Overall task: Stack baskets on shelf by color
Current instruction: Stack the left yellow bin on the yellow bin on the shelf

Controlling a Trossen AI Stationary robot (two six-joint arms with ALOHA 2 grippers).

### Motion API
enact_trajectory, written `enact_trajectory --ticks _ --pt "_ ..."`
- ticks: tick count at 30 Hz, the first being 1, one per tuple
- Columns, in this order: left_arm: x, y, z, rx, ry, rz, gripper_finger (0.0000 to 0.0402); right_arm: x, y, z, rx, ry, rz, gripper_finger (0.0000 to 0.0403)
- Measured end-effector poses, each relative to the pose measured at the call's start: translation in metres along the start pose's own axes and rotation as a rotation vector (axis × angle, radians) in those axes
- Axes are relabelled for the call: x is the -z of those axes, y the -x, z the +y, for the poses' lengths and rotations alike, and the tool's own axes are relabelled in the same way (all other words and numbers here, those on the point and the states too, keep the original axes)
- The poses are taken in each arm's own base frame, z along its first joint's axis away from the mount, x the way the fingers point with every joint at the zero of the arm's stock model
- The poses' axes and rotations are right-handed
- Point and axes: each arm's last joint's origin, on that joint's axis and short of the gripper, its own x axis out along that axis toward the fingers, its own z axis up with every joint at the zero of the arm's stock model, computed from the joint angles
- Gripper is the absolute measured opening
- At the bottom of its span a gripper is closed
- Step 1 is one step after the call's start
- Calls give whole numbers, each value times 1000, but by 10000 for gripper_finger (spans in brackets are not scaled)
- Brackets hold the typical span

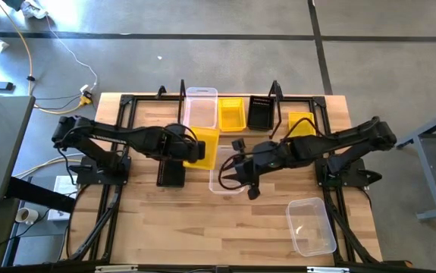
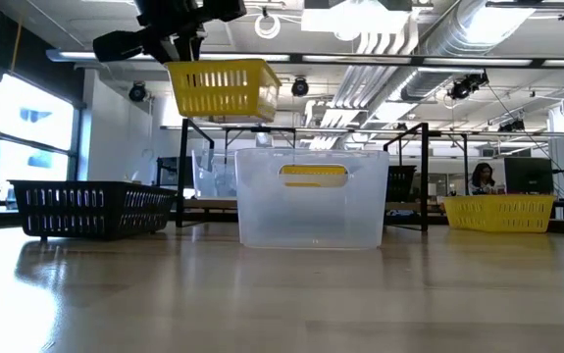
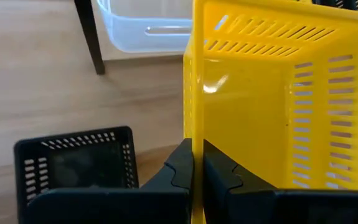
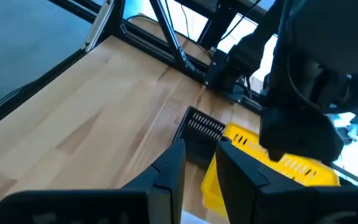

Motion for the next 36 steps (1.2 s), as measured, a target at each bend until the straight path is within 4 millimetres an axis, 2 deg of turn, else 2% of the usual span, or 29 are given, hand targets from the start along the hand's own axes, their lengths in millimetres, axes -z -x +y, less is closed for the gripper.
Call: enact_trajectory --ticks 5,13,22,36 --pt "7 -2 -2 -8 7 7 0 3 -21 -2 20 -21 -16 78" --pt "7 -3 -3 -4 24 13 0 14 -54 3 21 -83 1 78" --pt "7 -3 -4 10 40 12 0 27 -77 6 95 -189 74 78" --pt "2 -5 -10 55 43 -9 0 40 -82 -2 137 -342 143 78"
